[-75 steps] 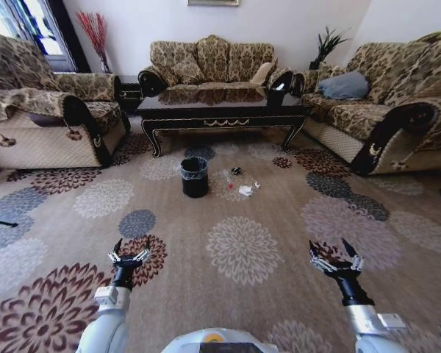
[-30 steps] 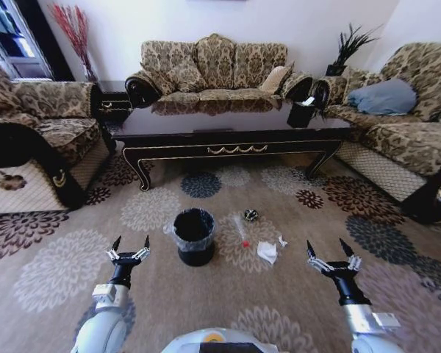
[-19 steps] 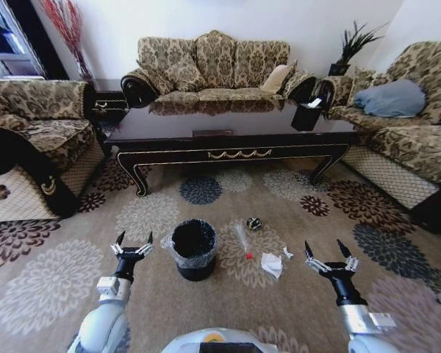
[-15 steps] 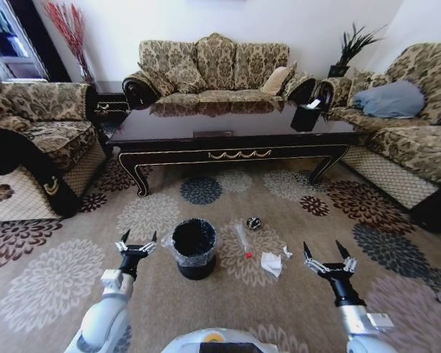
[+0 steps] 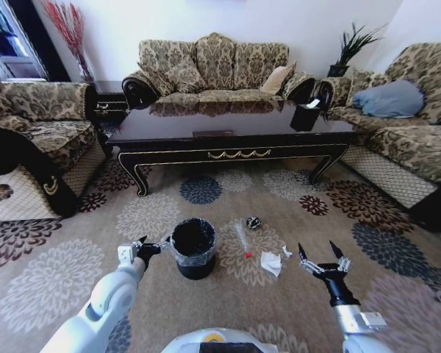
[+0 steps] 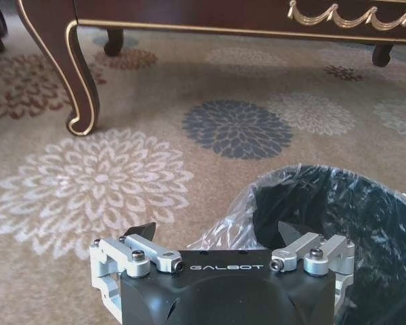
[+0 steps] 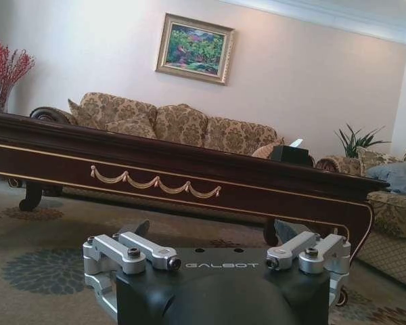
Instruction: Move to the front of the table and pick up the trash from the floor, then place it into the trash bin.
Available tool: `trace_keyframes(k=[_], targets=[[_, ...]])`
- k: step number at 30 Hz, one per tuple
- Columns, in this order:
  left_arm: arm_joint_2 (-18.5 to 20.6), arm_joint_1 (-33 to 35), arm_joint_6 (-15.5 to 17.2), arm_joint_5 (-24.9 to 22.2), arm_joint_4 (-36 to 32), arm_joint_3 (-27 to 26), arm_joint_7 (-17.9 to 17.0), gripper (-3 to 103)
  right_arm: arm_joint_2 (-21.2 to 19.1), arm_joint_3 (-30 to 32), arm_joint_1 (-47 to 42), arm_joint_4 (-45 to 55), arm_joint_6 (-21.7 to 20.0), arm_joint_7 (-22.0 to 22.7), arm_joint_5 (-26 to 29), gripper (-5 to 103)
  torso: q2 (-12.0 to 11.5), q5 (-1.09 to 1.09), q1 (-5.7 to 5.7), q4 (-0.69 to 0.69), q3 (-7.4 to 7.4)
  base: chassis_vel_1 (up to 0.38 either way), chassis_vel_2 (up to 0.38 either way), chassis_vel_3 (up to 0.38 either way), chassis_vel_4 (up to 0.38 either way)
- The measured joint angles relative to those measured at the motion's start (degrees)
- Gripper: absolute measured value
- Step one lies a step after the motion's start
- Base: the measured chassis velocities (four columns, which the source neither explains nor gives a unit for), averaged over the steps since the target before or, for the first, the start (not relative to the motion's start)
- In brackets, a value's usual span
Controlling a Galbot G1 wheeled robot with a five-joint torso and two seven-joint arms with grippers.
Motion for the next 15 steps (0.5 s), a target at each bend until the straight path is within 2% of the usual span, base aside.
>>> trace_keyframes(k=[4,5,7,8,12,15], targets=[[0.5,-2.7,1.5,-4.1,1.4,0.9,-1.5,100,-0.3,-1.1,0.6,0.2,-0.2,0.0,-0.4,100,0.0,0.02,0.0,0.04,0.0,0.0,0.0,0.0,0.0],[0.5,-3.7,2.1,-5.6,1.8,1.5,-2.3,103,-0.3,-1.2,0.6,0.2,-0.3,0.0,-0.5,100,0.0,0.03,0.0,0.04,0.0,0.0,0.0,0.0,0.0],[0.4,-5.3,3.4,-8.7,2.9,2.6,-4.1,101,-0.3,-1.2,0.4,0.4,-0.3,0.0,-0.6,100,0.0,0.02,0.0,0.01,0.0,0.0,0.0,0.0,0.0],[0.4,-5.3,3.4,-8.7,2.9,2.6,-4.1,101,-0.3,-1.2,0.4,0.4,-0.3,0.0,-0.6,100,0.0,0.02,0.0,0.01,0.0,0.0,0.0,0.0,0.0],[-0.9,-8.4,5.0,-14.9,5.9,3.8,-6.8,98,-0.2,-0.7,0.0,0.6,-0.3,0.1,-0.6,100,0.0,0.02,0.0,0.03,0.0,0.0,0.0,0.0,0.0],[-1.3,-9.8,5.5,-16.2,7.0,4.4,-7.4,98,-0.2,-0.6,-0.1,0.6,-0.3,0.1,-0.6,100,0.0,0.02,0.0,0.02,0.0,0.0,0.0,0.0,0.0]])
